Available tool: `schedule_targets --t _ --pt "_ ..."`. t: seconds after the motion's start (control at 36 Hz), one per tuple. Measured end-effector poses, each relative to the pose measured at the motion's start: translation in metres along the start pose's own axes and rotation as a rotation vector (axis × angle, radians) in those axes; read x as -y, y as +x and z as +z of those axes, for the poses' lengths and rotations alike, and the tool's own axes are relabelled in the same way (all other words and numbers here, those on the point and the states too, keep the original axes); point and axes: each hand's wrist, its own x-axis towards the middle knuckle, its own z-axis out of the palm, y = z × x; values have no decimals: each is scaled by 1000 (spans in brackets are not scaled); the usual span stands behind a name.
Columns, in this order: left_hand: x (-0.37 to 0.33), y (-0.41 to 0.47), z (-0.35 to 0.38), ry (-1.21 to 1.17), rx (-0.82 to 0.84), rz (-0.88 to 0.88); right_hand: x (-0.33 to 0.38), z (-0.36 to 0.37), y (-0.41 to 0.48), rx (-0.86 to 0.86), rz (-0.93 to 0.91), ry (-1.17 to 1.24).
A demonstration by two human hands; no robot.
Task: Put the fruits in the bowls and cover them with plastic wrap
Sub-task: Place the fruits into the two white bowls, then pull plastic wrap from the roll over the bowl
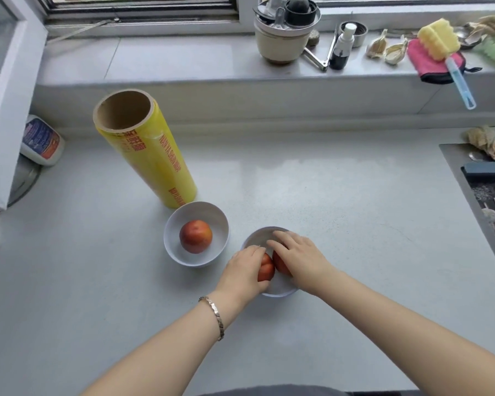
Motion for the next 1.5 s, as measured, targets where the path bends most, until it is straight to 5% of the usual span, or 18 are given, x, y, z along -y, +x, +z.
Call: schedule_targets --t 0.14,0.31,0.39,0.5,0.64,0.75,0.86,1.19,1.33,1.5 --pt "2 -4 -2 -65 -17 0 -1 15 -30 -210 384 421" --pt "-2 -5 -10 -70 -15 63 2 26 -35 -97 697 1315" --pt "-2 -17 -25 -57 -149 133 -2 25 -32 -188 710 1274" --pt "16 -29 -53 -113 -549 159 -17 20 -30 -227 714 1163" --pt "36 -22 -107 -409 -814 -259 -28 10 -29 -142 734 833" --pt "62 6 -151 -646 -855 -455 -18 -13 -25 -279 679 545" --pt "83 30 -178 -765 -907 -345 4 -36 -17 -286 466 571" --pt "70 9 -213 -501 -1146 -231 62 -68 -12 -329 194 681" --pt "33 -35 -236 -297 -1080 -71 83 -92 -14 -481 58 765" --pt "-11 -62 -203 -580 -813 -107 108 -106 -22 -418 -50 1070"
